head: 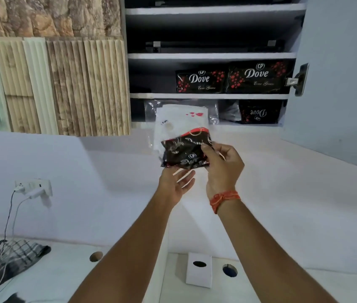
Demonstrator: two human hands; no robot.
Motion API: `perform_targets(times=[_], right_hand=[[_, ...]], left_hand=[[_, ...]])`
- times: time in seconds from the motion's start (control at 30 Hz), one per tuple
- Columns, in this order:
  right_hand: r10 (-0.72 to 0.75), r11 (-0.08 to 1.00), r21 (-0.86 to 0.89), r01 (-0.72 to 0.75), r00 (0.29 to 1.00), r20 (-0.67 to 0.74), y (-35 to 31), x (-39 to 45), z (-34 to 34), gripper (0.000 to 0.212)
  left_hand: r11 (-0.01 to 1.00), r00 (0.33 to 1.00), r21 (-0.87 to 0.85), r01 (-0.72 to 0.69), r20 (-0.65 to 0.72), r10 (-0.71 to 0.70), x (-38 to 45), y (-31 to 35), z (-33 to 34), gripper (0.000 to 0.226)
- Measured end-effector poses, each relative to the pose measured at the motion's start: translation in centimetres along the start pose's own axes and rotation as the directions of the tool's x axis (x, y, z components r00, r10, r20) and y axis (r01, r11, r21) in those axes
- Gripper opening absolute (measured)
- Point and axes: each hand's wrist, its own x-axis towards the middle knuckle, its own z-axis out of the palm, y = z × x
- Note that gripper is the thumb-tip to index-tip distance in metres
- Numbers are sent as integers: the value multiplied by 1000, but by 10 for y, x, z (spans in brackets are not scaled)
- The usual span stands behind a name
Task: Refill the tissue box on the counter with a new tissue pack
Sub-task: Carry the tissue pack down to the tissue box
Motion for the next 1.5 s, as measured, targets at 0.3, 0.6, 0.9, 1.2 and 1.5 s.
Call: perform_targets(times=[0.3, 0.6, 0.9, 1.2, 1.5], right_hand=[[230, 967, -78, -242, 963, -139, 119, -18, -117, 30], [350, 795, -490, -357, 930, -111, 218, -53, -231, 26], [660, 214, -971, -110, 749, 61, 252, -64, -274, 36], [624, 266, -947, 178, 718, 310, 270, 0, -231, 12], [870, 139, -977, 162, 451, 199, 325, 10, -266, 70]], left_hand=[[894, 984, -415, 171, 23, -177, -21, -117, -66, 57], [951, 914, -217, 220, -295, -278, -21, -237, -129, 53], [956, 796, -80, 284, -536, -281, -5, -290, -218, 42], [914, 725, -89, 397, -580, -371, 3, -324, -246, 66], [853, 697, 4, 521, -579, -423, 13, -342, -265, 70]])
